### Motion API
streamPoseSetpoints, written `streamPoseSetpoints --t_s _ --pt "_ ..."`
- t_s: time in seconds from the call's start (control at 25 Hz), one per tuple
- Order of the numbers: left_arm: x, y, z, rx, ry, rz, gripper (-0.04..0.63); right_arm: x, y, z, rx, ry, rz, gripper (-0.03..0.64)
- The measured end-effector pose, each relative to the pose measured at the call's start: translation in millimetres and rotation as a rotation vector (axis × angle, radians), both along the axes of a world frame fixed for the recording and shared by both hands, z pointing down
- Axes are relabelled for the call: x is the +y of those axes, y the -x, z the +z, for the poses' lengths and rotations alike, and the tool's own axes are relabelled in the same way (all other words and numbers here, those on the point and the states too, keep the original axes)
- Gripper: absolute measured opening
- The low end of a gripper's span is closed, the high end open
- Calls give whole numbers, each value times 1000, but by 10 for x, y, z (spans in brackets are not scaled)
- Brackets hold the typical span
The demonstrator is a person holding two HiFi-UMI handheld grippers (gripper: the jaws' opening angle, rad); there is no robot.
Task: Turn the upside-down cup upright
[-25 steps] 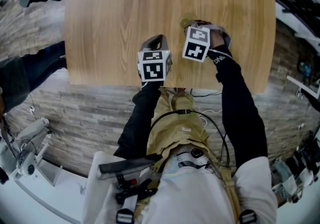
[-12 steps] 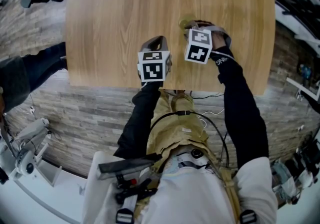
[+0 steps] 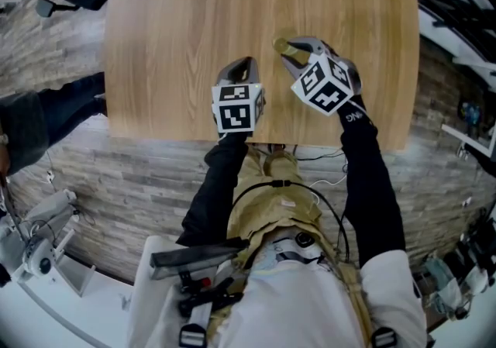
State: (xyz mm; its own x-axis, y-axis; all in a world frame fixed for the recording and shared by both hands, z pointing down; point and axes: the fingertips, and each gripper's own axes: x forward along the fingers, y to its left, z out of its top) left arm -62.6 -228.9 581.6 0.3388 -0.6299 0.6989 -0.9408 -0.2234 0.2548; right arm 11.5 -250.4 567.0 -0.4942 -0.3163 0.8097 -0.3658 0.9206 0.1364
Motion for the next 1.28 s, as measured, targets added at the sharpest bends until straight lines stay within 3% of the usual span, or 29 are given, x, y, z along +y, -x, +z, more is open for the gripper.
streamPoseSetpoints --t_s 0.4,0.68,0.96,1.28 --pt "-20 -212 -804 31 -177 17 2 24 -366 -1049 -281 -180 360 29" --pt "11 -279 -1407 35 -303 15 2 170 -646 -1743 -464 -280 561 23" --pt "72 -357 -2073 36 -451 31 2 401 -831 -2399 -596 -424 647 23" --pt "168 -430 -2692 40 -594 51 2 565 -812 -2981 -693 -545 628 23"
